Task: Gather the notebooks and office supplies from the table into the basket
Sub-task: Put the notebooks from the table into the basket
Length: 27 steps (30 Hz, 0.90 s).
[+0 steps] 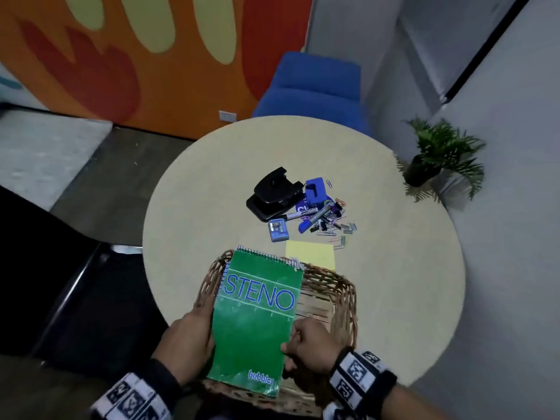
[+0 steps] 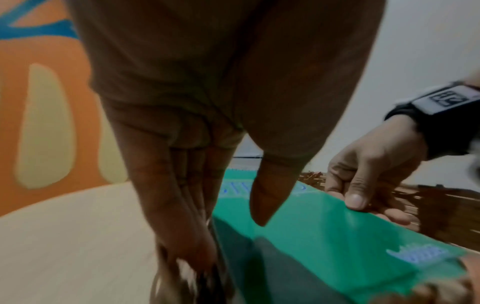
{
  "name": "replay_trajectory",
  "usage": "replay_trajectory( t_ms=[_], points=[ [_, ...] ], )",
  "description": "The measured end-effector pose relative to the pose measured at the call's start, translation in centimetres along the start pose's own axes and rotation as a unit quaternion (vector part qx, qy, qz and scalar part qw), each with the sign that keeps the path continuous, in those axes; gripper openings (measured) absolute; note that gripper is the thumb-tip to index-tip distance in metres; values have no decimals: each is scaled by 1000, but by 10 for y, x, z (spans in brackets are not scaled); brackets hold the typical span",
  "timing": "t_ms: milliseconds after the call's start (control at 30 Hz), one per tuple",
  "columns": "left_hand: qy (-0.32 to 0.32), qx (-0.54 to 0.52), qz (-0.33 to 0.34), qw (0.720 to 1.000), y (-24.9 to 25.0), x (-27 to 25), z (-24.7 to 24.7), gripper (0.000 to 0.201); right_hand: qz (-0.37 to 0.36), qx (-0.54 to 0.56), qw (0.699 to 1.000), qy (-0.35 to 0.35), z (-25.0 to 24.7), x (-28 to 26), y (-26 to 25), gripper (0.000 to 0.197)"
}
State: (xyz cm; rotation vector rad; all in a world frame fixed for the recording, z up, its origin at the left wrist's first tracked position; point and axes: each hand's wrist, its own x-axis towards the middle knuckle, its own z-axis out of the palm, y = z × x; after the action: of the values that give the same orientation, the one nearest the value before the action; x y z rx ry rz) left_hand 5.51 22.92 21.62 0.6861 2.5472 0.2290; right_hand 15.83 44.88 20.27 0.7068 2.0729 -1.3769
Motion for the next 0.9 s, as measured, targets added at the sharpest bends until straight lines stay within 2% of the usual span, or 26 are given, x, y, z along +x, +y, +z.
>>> replay_trajectory(
  t_ms=[67, 133, 200, 233, 300, 400, 533, 600, 700, 767, 833, 900],
  points=[
    [-18, 59, 3, 998, 6, -8, -9, 33, 8, -37, 999, 3, 0, -4, -8, 20],
    [-10, 91, 22, 996, 15, -10, -19, 30, 9, -87, 996, 13, -4, -4, -12, 24],
    [18, 79, 46, 996, 20, -3, -23, 41, 7, -131, 991, 41, -8, -2, -16, 17],
    [20, 66, 62, 996, 21, 4, -22, 52, 6, -119, 991, 69, -10, -1, -19, 13],
    [-1, 84, 125, 989, 25, 18, -18, 69, -6, -72, 990, 121, -13, 9, -22, 34],
    [-42, 193, 205, 958, 33, 31, -7, 73, -22, -107, 982, 156, -12, 20, -32, 39],
    [-116, 226, 188, 949, 31, 34, 9, 68, -15, -195, 971, 135, -14, 19, -33, 31],
    [-136, 220, 180, 949, 34, 34, 8, 69, -15, -191, 974, 123, -19, 14, -34, 25],
    [-187, 208, 175, 944, 45, 37, -1, 71, -38, -162, 976, 141, -46, 11, -39, 24],
    [-209, 180, 171, 946, 51, 42, -17, 61, -63, -114, 977, 171, -76, 11, -47, 19],
    [-180, 136, 191, 955, 60, 53, -40, 45, -86, -121, 963, 225, -111, 18, -55, 20],
    [-111, 91, 208, 967, 71, 73, -63, 42, -100, -181, 945, 254, -145, 35, -58, 23]
  ],
)
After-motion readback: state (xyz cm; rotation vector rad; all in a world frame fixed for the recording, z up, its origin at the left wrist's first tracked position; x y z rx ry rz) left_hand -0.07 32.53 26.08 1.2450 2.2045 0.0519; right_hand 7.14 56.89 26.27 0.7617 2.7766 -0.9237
